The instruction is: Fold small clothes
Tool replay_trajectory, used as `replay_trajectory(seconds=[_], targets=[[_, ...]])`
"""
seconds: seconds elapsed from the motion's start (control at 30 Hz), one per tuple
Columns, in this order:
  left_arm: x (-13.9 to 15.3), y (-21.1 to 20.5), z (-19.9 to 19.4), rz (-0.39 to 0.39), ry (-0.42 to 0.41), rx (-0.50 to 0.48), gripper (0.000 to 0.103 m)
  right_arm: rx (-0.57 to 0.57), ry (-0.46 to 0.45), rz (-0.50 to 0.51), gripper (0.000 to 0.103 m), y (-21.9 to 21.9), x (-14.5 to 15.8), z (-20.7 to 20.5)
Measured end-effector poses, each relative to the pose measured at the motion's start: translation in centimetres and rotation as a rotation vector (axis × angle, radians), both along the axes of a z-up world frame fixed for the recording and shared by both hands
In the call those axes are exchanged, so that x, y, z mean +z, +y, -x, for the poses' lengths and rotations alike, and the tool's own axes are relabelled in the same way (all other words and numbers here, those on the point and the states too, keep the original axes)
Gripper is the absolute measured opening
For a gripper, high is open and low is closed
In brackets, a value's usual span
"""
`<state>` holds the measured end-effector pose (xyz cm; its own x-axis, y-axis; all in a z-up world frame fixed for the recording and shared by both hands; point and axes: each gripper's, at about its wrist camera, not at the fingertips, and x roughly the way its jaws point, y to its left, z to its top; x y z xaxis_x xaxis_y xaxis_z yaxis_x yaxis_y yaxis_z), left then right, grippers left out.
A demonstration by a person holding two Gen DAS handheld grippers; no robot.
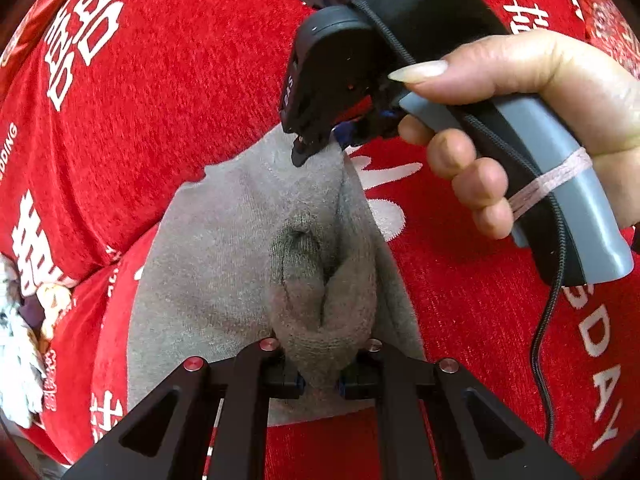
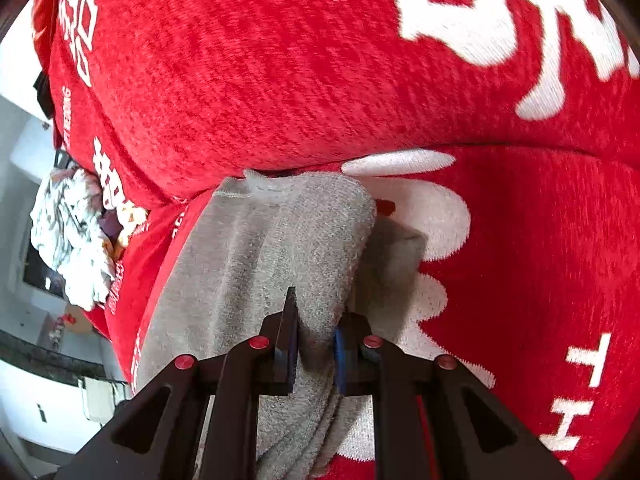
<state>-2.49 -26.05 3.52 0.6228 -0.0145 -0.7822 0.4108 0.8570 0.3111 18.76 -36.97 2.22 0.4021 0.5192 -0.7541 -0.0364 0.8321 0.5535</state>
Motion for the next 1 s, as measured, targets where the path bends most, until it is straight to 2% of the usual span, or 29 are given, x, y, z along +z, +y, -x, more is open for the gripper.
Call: replay_trajectory(seconds=[0.07, 0.1, 0.13, 0.17, 0.2, 0.23, 0.27, 0.33, 0.47, 0.5, 0.53, 0.57, 0.67, 0.77, 0.83, 0.87, 0.93, 0.97, 1.0], targets=[[-0.3, 0.2, 0.1, 0.001, 0.004, -0.002, 0.012, -0.025, 0.012, -0.01, 0.018, 0.1, -0.3, 0.1], [-0.1, 0.4, 0.2, 0.008, 0.007, -0.003, 0.012, -0.037, 0.024, -0.014, 0.024, -0.1, -0.4, 0.2], [0.2, 0.7, 0.2, 0.019, 0.015, -0.003, 0.019, -0.063, 0.037, -0.015, 0.028, -0.5, -0.3, 0.4], [0.5, 1.1, 0.2, 0.042, 0.034, -0.009, 0.029, -0.078, 0.039, -0.017, 0.03, -0.9, -0.2, 0.7], [0.9, 1.3, 0.3, 0.065, 0.053, -0.014, 0.06, -0.091, 0.035, -0.019, 0.034, -1.5, 0.1, 1.0], [1.4, 1.8, 0.5, 0.092, 0.059, -0.013, 0.085, -0.109, 0.029, -0.018, 0.038, -2.0, 0.7, 1.6], [2.3, 2.5, 1.0, 0.121, 0.037, -0.009, 0.089, -0.129, 0.018, -0.012, 0.04, -2.5, 1.3, 2.2], [4.0, 4.1, 2.4, 0.171, -0.022, -0.021, 0.089, -0.14, -0.026, -0.002, 0.042, -3.0, 3.0, 3.8], [5.8, 7.6, 3.8, 0.246, -0.043, -0.024, 0.089, -0.071, -0.128, -0.002, 0.044, -1.3, 6.6, 7.5], [6.0, 8.9, 3.6, 0.272, -0.041, -0.006, 0.089, -0.047, -0.139, -0.01, 0.049, -0.6, 7.0, 8.2], [6.1, 10.3, 3.0, 0.296, -0.033, 0.024, 0.089, -0.02, -0.147, -0.012, 0.056, 0.3, 7.3, 8.9], [6.0, 11.3, 2.4, 0.31, -0.021, 0.06, 0.089, 0.002, -0.156, -0.003, 0.057, 1.4, 7.5, 9.6], [5.6, 15.4, 0.0, 0.419, 0.036, 0.201, 0.089, 0.051, -0.174, 0.014, 0.057, 3.9, 7.3, 10.9], [4.5, 17.9, -2.2, 0.497, 0.093, 0.295, 0.089, 0.085, -0.198, -0.043, 0.057, 5.4, 7.2, 12.1], [3.2, 18.3, -3.4, 0.488, 0.124, 0.322, 0.089, 0.101, -0.197, -0.109, 0.056, 6.0, 6.8, 12.6], [2.4, 18.3, -3.8, 0.469, 0.139, 0.329, 0.089, 0.097, -0.182, -0.096, 0.056, 6.3, 6.4, 12.6], [0.9, 18.2, -4.3, 0.432, 0.172, 0.335, 0.089, 0.058, -0.135, 0.009, 0.056, 6.4, 5.2, 12.6], [0.2, 18.2, -4.3, 0.417, 0.193, 0.334, 0.089, 0.024, -0.084, 0.064, 0.056, 6.0, 4.1, 12.6], [-0.2, 18.4, -4.1, 0.425, 0.201, 0.326, 0.089, 0.006, -0.05, 0.079, 0.053, 5.5, 3.2, 12.8]])
